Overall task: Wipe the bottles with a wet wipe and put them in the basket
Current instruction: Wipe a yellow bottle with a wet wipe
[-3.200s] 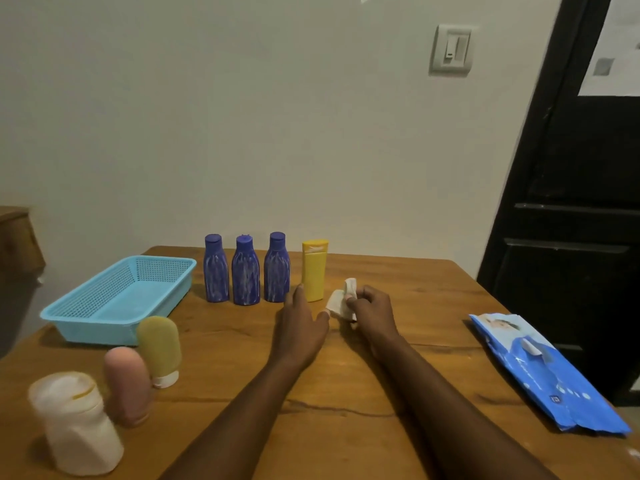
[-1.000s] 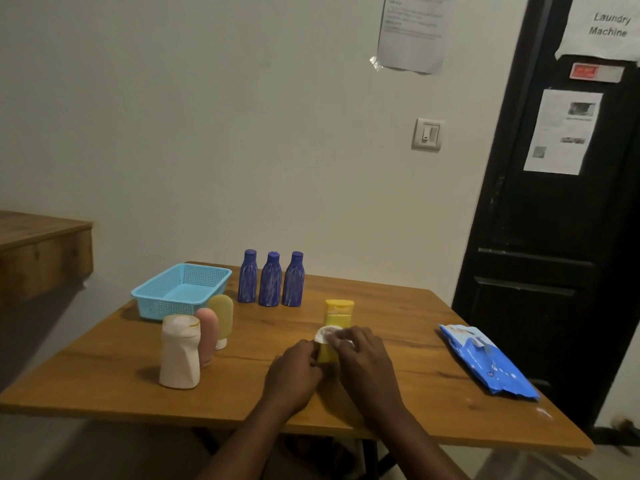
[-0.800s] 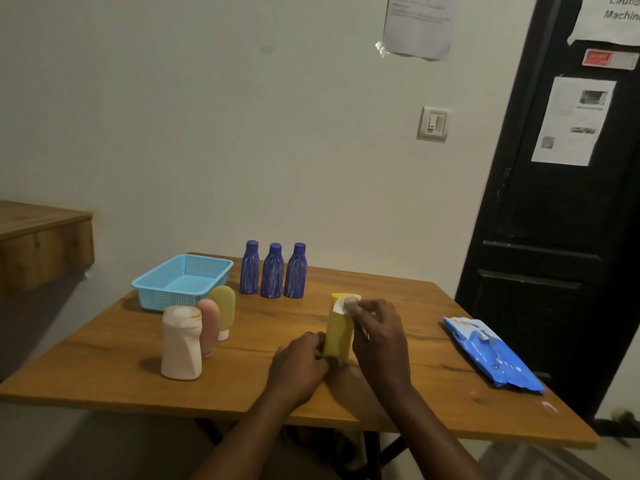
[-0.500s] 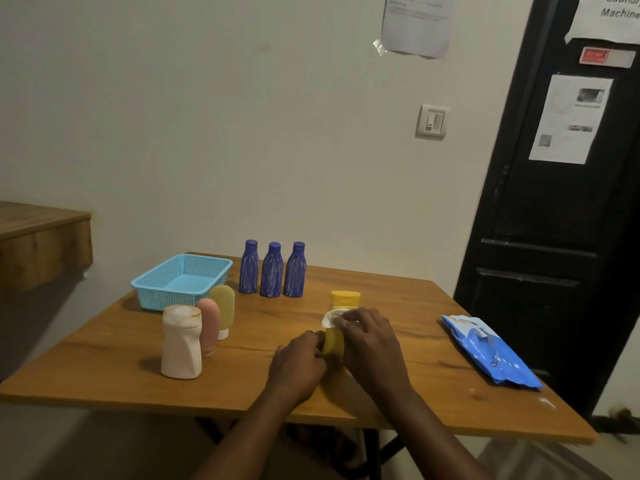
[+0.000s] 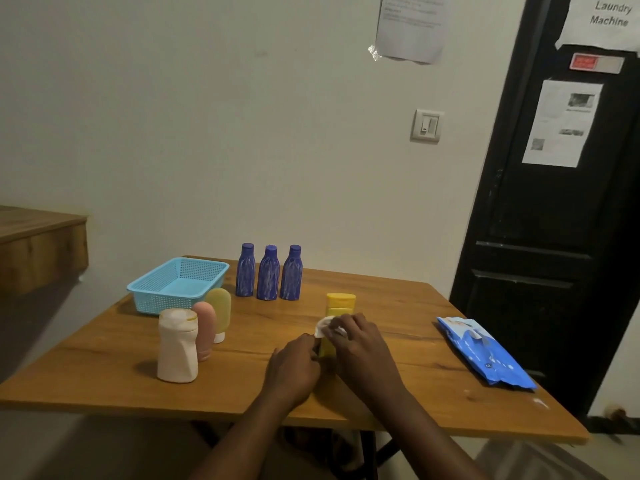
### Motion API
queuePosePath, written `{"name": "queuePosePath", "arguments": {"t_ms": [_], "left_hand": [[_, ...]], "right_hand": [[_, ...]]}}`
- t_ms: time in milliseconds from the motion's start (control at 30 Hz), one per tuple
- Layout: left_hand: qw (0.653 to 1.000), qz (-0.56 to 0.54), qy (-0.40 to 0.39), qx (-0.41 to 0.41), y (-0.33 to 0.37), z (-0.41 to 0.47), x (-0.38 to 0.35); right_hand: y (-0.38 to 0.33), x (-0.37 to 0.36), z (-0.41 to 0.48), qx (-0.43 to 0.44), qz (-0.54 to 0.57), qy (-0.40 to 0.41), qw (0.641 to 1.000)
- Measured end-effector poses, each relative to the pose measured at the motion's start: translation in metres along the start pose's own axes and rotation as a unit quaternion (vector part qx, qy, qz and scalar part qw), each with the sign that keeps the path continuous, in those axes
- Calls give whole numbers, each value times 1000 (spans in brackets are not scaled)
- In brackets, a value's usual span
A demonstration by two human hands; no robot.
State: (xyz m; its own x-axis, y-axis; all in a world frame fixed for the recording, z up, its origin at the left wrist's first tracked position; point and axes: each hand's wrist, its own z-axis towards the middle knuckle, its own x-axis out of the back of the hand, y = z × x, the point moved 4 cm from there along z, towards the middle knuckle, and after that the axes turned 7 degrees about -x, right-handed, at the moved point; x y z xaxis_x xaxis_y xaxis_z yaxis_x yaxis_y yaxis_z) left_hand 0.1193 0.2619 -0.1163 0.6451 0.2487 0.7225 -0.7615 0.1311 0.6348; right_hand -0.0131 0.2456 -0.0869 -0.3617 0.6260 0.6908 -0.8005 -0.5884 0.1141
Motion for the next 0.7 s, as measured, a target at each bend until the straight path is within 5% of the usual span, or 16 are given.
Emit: {"name": "queuePosePath", "arguments": {"t_ms": [300, 533, 700], "left_hand": [[1000, -24, -17, 1, 1, 1, 2], [1000, 3, 0, -13, 0, -1, 1], [1000, -1, -5, -29, 5, -2, 4]], "right_hand": [[13, 24, 17, -79, 74, 66, 992], [-3, -7, -12, 26, 25, -30, 999], [17, -8, -28, -62, 90, -86, 990]]}}
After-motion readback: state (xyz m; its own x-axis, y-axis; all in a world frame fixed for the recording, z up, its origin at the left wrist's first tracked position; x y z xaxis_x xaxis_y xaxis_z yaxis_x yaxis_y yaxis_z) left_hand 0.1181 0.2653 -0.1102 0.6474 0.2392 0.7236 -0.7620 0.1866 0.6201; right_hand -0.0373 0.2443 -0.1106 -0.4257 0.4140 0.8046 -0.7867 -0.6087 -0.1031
